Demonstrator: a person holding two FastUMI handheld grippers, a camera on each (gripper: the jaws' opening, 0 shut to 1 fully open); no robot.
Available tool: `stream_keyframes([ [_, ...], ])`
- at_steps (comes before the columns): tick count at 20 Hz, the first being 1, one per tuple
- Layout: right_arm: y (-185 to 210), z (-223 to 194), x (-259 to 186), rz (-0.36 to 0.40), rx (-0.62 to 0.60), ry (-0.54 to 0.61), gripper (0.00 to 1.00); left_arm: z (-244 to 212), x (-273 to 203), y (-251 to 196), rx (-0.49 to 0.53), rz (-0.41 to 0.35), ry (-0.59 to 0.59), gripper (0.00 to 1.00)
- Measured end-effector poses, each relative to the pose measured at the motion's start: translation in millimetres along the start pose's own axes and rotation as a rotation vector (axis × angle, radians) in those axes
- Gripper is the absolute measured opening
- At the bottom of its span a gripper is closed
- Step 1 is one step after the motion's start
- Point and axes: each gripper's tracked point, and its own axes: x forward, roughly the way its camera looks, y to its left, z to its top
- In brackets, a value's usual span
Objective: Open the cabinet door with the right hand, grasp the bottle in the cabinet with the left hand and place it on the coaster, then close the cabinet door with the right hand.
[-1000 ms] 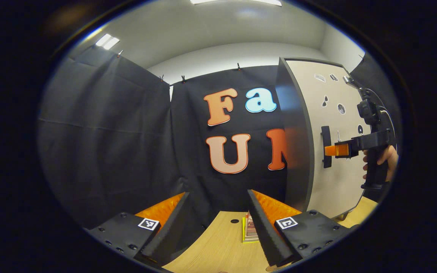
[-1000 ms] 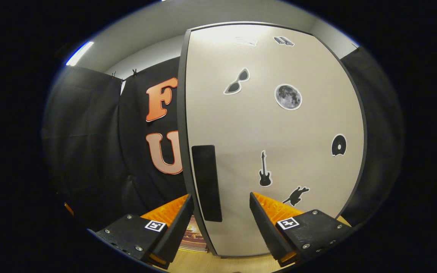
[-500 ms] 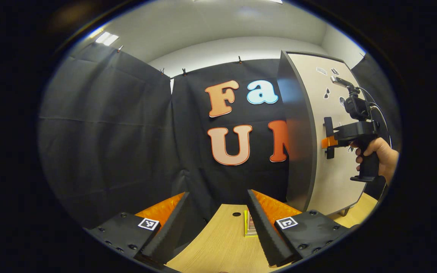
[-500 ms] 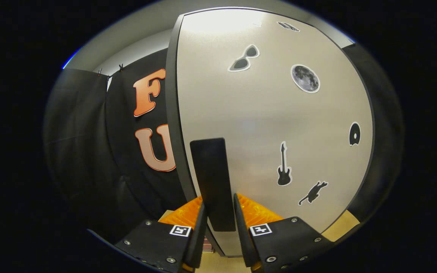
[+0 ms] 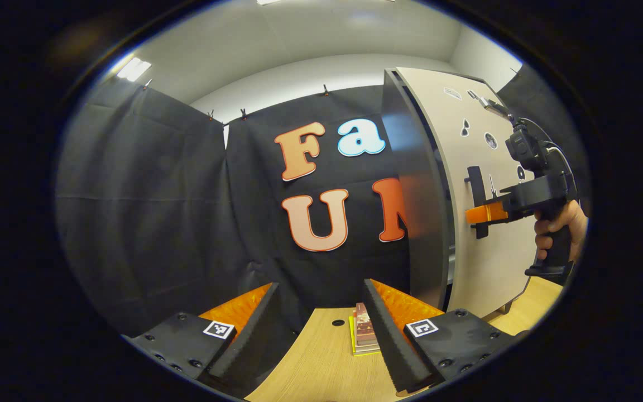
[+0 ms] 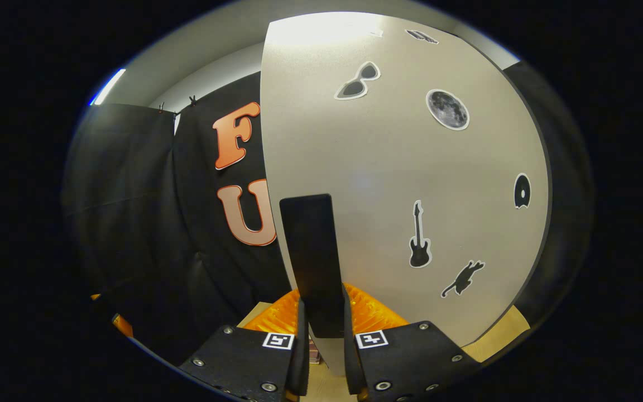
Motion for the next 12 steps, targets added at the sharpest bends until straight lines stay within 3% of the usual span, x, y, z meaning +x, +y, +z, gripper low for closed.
stream_keyframes([
  [4,0.3,2.5,-17.6,0.080,0.004,0.007,0.26,-6.9,-10.8,-47.6,-0.085,-0.077,0.045,0.96],
  [8,-4.6,1.2,-27.5,0.126,0.007,0.020,0.26,0.5,-45.2,-75.7,-0.166,-0.071,0.035,0.95],
  [12,-11.7,0.6,-35.5,0.163,0.010,0.019,0.26,17.0,-42.0,-104.2,-0.160,-0.093,0.019,0.95],
])
